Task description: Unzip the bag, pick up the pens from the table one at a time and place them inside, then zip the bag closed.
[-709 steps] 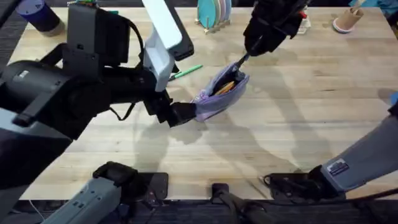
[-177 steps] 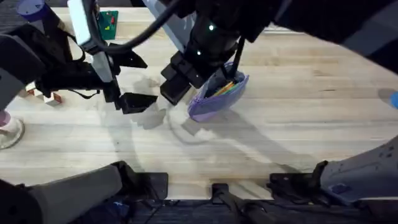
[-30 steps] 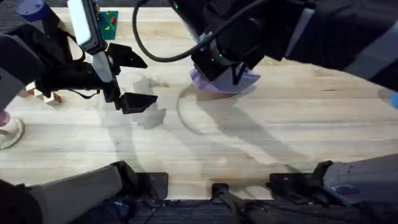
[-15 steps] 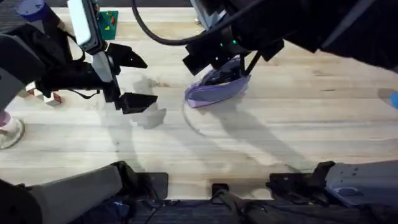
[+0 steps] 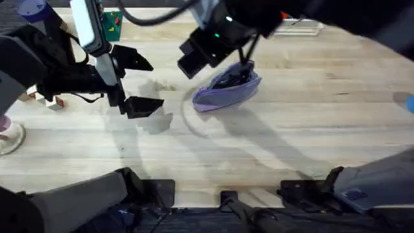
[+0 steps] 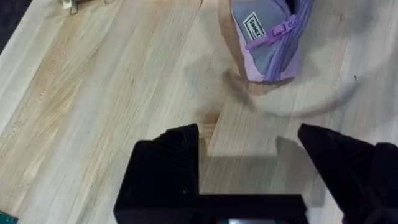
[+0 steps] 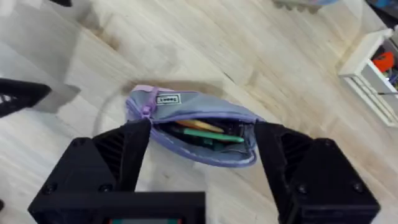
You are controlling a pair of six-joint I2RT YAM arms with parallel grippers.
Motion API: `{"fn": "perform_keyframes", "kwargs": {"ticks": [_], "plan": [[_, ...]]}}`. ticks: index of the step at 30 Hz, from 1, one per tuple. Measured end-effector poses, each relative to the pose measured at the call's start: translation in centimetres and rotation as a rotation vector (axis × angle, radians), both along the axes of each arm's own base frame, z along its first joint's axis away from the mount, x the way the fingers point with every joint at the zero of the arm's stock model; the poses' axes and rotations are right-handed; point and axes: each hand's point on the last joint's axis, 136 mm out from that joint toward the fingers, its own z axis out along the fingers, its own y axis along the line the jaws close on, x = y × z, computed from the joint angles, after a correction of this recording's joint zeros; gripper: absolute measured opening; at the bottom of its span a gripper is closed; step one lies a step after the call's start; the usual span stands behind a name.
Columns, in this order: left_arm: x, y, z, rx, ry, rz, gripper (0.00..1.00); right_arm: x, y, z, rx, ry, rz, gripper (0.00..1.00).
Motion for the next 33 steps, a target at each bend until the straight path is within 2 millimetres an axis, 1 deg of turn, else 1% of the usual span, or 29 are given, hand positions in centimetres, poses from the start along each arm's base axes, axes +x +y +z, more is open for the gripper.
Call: {"fn": "perform_keyframes", "kwargs": {"ticks": [1, 3, 6, 10, 18, 25, 28, 33], "plan": [[0.0, 0.0, 0.0, 0.0, 0.0, 0.0, 0.994, 0.5, 1.5, -0.8, 0.003, 0.04, 0.015, 0.995], [0.0, 0.0, 0.0, 0.0, 0.0, 0.0, 0.994, 0.6, 2.3, -1.6, 0.011, 0.067, 0.026, 0.995], [0.0, 0.0, 0.0, 0.0, 0.0, 0.0, 0.993, 0.3, 2.8, -2.6, 0.014, 0.112, 0.037, 0.995], [0.0, 0.0, 0.0, 0.0, 0.0, 0.0, 0.993, -0.2, 3.3, -3.0, 0.038, 0.151, 0.05, 0.995], [0.0, 0.0, 0.0, 0.0, 0.0, 0.0, 0.994, -0.9, 3.6, -3.2, 0.071, 0.193, 0.035, 0.995], [0.0, 0.0, 0.0, 0.0, 0.0, 0.0, 0.994, -1.8, 3.0, -3.7, 0.06, 0.242, 0.001, 0.995], [0.0, 0.0, 0.0, 0.0, 0.0, 0.0, 0.994, -1.8, 3.1, -4.5, 0.047, 0.262, -0.009, 0.995], [0.0, 0.0, 0.0, 0.0, 0.0, 0.0, 0.993, -1.5, 3.4, -6.9, 0.014, 0.301, -0.037, 0.995]]}}
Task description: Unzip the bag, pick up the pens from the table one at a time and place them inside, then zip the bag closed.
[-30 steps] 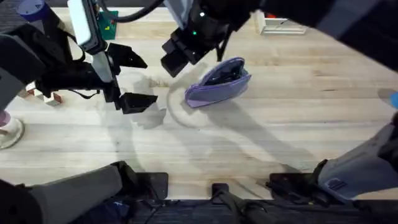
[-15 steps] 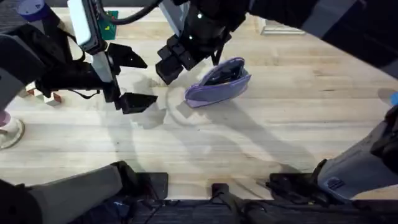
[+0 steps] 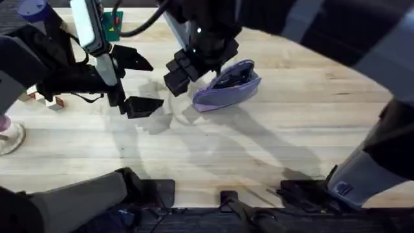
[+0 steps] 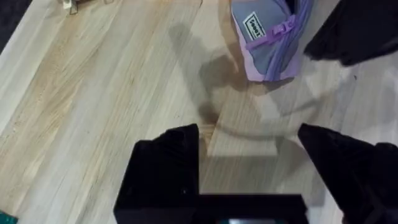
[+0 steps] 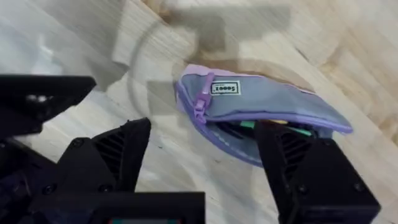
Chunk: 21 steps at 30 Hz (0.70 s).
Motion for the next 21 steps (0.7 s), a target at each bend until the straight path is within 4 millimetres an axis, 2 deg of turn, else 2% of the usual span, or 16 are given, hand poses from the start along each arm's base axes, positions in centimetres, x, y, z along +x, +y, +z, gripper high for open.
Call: {"fn": "perform_keyframes", "kwargs": {"ticks": [9, 15, 21], "plan": [[0.0, 0.0, 0.0, 0.0, 0.0, 0.0, 0.993, -0.2, 0.6, -1.7, -0.002, 0.051, -0.011, 0.962], [0.0, 0.0, 0.0, 0.0, 0.0, 0.0, 0.994, -0.3, 0.9, -3.7, -0.031, 0.089, -0.01, 0.953], [0.0, 0.0, 0.0, 0.0, 0.0, 0.0, 0.994, -0.3, 0.8, -4.9, -0.057, 0.111, -0.011, 0.897]]}}
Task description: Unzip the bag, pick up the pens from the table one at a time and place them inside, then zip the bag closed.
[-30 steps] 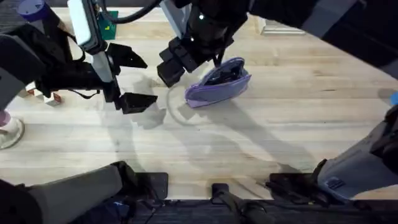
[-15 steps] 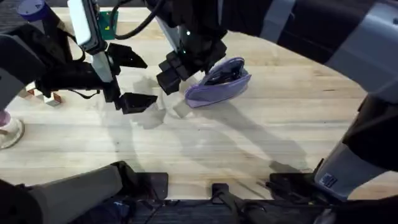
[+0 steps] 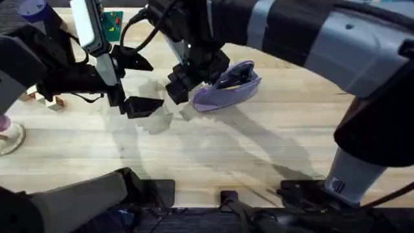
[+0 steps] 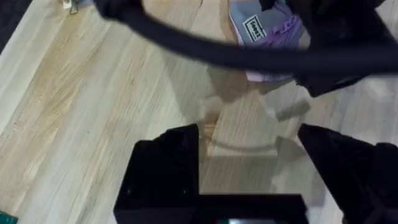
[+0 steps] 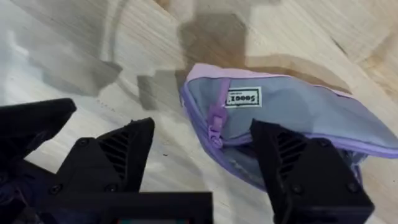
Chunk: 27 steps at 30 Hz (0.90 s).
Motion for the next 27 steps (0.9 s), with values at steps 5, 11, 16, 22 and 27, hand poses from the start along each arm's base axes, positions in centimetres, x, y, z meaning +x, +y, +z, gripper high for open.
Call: {"fn": "perform_keyframes", "kwargs": {"ticks": [5, 11, 16, 22, 27], "plan": [[0.0, 0.0, 0.0, 0.0, 0.0, 0.0, 0.994, 0.06, -0.09, -0.34, -0.009, 0.004, -0.002, 0.783], [0.0, 0.0, 0.0, 0.0, 0.0, 0.0, 0.994, 0.39, -0.33, -0.33, -0.013, -0.003, -0.009, 0.58], [0.0, 0.0, 0.0, 0.0, 0.0, 0.0, 0.993, 0.35, -0.05, -0.31, 0.0, 0.0, -0.01, 0.442], [0.0, 0.0, 0.0, 0.0, 0.0, 0.0, 0.994, 0.37, 0.02, -0.3, 0.003, -0.001, -0.01, 0.32], [0.0, 0.0, 0.0, 0.0, 0.0, 0.0, 0.993, 0.37, 0.02, -0.3, 0.003, -0.001, -0.01, 0.265]]}}
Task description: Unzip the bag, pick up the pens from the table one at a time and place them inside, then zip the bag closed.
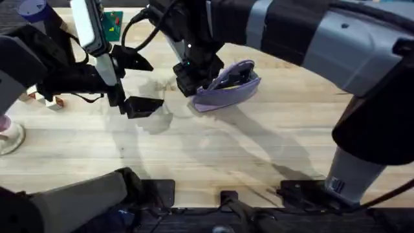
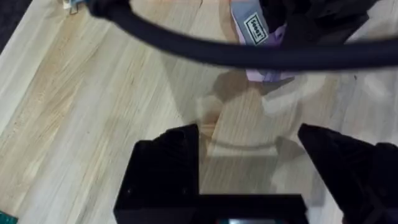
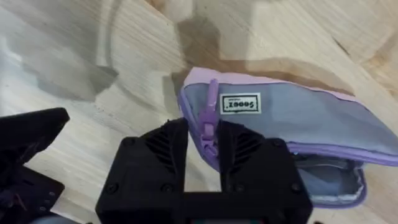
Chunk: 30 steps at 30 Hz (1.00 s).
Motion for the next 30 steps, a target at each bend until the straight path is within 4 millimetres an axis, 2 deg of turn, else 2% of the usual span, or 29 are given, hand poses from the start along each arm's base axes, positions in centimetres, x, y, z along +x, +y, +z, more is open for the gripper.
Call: {"fn": "perform_keyframes", "kwargs": {"ticks": [14, 27, 29, 30], "plan": [[0.0, 0.0, 0.0, 0.0, 0.0, 0.0, 0.993, 0.0, 0.0, 0.0, 0.001, -0.002, 0.0, 0.036], [0.0, 0.0, 0.0, 0.0, 0.0, 0.0, 0.993, -0.2, -0.2, 0.4, -0.008, 0.006, 0.0, 0.032], [0.0, 0.0, 0.0, 0.0, 0.0, 0.0, 0.993, 0.5, 0.4, 2.5, 0.024, -0.026, -0.001, 0.032], [0.0, 0.0, 0.0, 0.0, 0.0, 0.0, 0.993, 0.6, 0.5, 2.8, 0.029, -0.031, -0.001, 0.032]]}}
